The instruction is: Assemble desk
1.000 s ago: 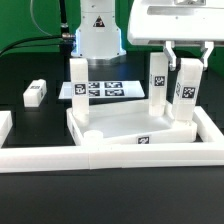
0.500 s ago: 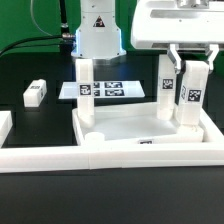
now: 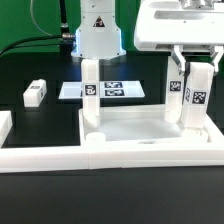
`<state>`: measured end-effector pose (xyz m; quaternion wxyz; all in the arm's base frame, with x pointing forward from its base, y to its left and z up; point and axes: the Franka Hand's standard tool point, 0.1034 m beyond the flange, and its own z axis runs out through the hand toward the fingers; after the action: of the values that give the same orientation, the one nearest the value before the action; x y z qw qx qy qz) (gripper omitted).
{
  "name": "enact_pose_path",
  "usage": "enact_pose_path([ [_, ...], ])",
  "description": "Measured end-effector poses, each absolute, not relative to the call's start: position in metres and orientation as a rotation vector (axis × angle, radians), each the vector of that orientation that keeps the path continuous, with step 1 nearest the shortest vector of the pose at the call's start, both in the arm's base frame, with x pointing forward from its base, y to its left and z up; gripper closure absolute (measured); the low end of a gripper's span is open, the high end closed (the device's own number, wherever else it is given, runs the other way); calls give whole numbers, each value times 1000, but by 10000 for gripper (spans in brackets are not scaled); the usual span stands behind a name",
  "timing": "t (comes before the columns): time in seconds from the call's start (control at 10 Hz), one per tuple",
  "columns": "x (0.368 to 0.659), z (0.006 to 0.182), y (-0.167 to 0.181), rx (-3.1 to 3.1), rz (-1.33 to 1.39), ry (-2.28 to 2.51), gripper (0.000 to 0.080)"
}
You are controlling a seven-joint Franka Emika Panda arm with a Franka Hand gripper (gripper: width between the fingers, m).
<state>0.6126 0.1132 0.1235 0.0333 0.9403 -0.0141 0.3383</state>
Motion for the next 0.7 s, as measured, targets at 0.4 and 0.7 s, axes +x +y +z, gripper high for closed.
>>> enact_pose_path([
  [0.4,612,123,113,2890,1038,-27,180],
  [0.7,612,123,113,2888,1037,-19,151],
])
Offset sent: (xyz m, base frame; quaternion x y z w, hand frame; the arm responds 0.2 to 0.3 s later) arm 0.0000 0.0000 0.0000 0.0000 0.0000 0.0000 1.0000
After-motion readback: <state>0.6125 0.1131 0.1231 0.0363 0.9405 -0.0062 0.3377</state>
